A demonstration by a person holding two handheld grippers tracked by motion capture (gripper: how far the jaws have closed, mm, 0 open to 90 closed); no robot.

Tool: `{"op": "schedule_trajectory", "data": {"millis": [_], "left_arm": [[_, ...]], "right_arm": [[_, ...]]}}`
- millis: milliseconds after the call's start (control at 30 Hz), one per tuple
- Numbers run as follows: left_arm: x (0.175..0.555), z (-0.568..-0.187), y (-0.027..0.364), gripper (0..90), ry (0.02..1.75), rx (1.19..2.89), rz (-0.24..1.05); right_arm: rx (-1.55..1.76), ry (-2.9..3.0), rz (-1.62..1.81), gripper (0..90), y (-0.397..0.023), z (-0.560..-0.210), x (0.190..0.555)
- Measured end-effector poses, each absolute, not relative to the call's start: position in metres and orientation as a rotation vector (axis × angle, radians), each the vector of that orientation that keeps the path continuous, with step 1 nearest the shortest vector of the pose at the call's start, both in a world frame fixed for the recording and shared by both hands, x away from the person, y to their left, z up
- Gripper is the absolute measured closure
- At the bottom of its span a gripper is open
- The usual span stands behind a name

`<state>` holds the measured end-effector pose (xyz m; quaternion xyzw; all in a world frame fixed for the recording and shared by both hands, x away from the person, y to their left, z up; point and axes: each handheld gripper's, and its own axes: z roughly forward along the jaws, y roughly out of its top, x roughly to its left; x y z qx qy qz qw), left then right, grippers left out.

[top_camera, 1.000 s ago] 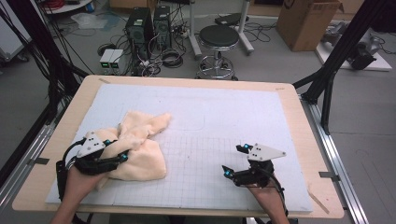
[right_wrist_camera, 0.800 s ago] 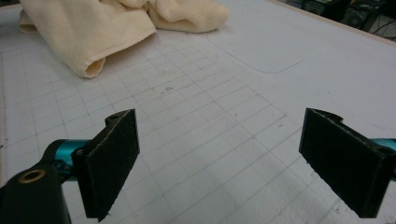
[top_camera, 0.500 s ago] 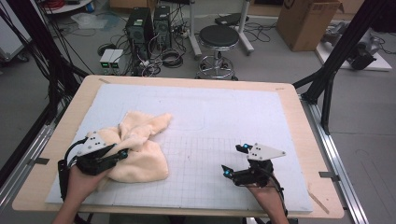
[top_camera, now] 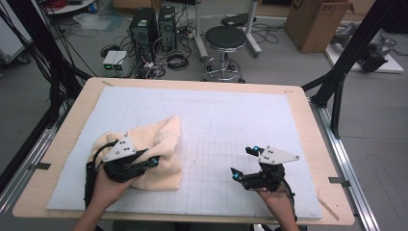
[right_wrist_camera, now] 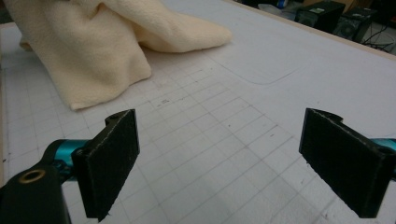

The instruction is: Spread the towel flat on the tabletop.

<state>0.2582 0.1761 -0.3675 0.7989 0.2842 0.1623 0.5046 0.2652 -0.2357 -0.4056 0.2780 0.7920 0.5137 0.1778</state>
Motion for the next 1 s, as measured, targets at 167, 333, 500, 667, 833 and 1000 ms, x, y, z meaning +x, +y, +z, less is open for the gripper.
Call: {"op": "schedule_trajectory", "data": {"millis": [167,333,500,667,833,1000], "left_arm": [[0.257,-0.36,0.145,78.7,0.61,1.938,0.338],[0.253,-0.358,0.13,78.6,0.563,1.929,0.3],[0.252,-0.37,0.127,77.8,0.555,1.98,0.27],[0.246,-0.374,0.137,56.3,0.57,1.985,0.23],[0.241,-0.356,0.158,48.2,0.582,1.932,0.237],[0.246,-0.34,0.173,46.6,0.587,1.898,0.283]], "right_arm": [[0.794,2.224,1.466,11.6,-0.24,-0.403,0.265],[0.787,2.221,1.467,11.6,-0.241,-0.403,0.265],[0.781,2.236,1.46,11.6,-0.238,-0.404,0.265],[0.774,2.251,1.451,11.6,-0.236,-0.405,0.266],[0.767,2.256,1.445,11.6,-0.234,-0.406,0.266],[0.766,2.262,1.439,11.6,-0.234,-0.406,0.268]]}}
